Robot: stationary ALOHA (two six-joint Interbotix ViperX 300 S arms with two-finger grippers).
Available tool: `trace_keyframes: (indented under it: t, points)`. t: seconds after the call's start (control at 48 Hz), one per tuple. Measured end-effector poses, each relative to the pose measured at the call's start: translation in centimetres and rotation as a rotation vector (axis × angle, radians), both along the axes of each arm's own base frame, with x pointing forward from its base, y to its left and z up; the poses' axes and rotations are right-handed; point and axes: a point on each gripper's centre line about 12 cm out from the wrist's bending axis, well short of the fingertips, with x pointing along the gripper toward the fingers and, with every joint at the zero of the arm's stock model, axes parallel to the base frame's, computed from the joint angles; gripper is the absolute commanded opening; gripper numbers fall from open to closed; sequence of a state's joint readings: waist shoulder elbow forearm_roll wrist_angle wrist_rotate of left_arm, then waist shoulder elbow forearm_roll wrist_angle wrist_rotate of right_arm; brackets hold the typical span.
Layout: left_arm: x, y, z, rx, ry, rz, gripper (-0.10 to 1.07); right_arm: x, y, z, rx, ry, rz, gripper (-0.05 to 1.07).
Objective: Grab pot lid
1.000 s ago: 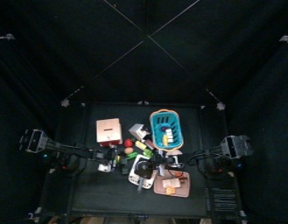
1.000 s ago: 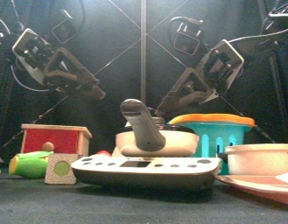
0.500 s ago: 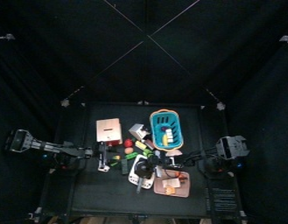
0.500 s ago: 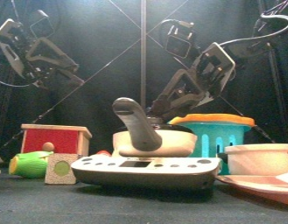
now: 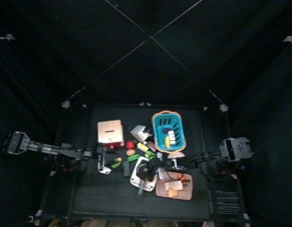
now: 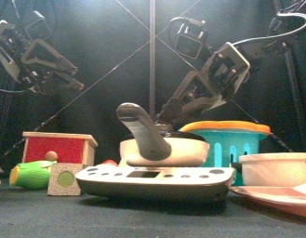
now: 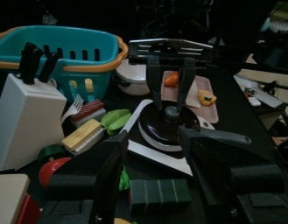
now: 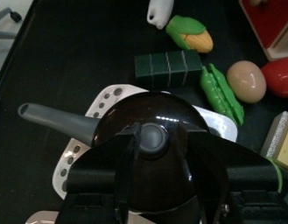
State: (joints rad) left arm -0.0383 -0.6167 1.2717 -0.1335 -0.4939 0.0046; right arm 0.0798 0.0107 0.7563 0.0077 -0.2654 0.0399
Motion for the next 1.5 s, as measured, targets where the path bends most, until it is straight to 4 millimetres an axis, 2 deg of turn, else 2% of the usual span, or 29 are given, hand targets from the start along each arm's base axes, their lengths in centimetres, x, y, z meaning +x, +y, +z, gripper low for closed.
trace_keyframes:
  t: [0.229,0.542,0.708,1.0,1.5]
  points:
    - [0.0,0.0,0.0,0.001,-0.002,0.001,0.85,-0.3,0.0,2.0,0.004,-0.054,0.002,0.78]
    - [0.0,0.0,0.0,0.001,-0.002,0.001,0.85,-0.3,0.1,1.7,0.021,-0.041,-0.009,0.91]
    - [0.0,0.0,0.0,0.001,-0.002,-0.001,0.85,-0.2,0.1,0.5,0.018,-0.011,-0.009,0.91]
    - [0.0,0.0,0.1,0.001,-0.002,-0.001,0.85,0.0,-0.1,-1.3,0.015,0.038,-0.017,0.88]
    - [0.0,0.0,0.1,0.002,-0.002,-0.002,0.85,0.0,-0.1,-1.4,0.008,0.039,-0.012,0.71]
